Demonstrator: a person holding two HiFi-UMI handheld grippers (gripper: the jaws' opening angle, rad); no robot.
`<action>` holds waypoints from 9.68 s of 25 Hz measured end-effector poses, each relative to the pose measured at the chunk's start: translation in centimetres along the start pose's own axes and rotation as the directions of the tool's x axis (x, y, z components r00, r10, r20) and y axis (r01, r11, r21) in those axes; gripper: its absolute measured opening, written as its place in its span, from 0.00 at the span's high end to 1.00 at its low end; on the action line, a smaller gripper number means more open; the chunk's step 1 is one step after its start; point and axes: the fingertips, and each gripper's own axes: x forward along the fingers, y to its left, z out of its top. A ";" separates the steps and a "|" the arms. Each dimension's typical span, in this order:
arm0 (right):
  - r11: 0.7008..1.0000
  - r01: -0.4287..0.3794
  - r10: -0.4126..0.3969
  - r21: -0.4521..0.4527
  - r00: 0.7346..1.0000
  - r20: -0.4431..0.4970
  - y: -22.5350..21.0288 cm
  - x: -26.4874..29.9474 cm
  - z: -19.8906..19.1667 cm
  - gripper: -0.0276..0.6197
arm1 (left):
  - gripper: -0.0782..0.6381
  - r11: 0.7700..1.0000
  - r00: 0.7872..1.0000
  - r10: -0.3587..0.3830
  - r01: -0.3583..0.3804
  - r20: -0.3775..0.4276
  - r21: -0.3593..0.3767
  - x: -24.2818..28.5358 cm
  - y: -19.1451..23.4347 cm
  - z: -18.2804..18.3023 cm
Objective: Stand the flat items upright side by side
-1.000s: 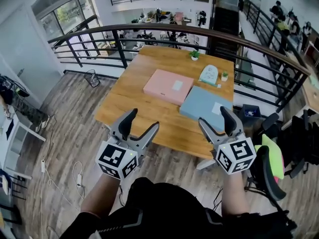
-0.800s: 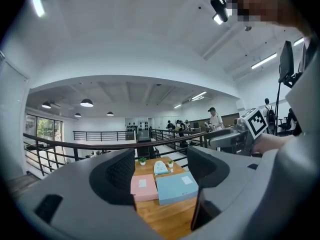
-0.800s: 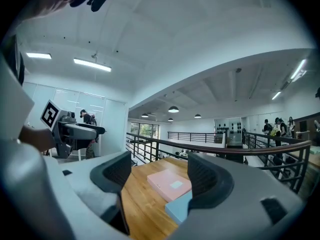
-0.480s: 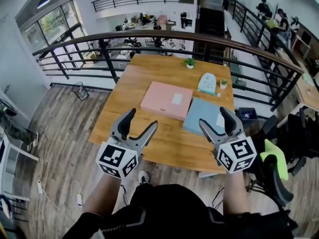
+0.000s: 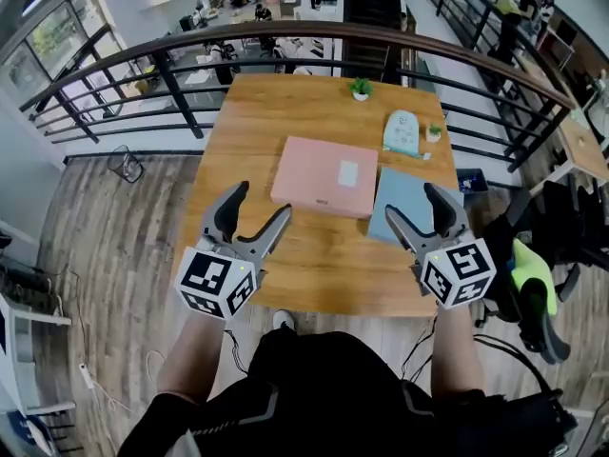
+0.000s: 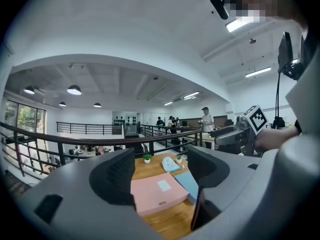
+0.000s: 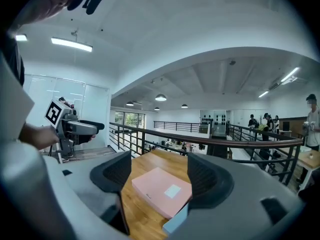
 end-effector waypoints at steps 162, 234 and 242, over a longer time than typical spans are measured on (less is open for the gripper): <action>0.879 -0.319 0.169 -0.354 0.903 -0.394 14.7 29.5 -1.3 0.51 | 0.47 0.937 0.692 -0.260 0.349 -0.674 -0.002 14.8 15.3 -37.4; 0.979 -0.112 0.075 -0.168 0.974 -0.212 6.5 17.9 -2.6 0.43 | 0.46 0.936 0.872 0.334 -0.351 -0.359 0.019 12.6 23.8 -20.3; 0.980 -0.126 0.087 -0.156 0.968 -0.238 9.3 20.2 -3.1 0.44 | 0.46 0.913 0.848 0.383 -0.407 -0.367 0.012 10.3 29.7 -20.6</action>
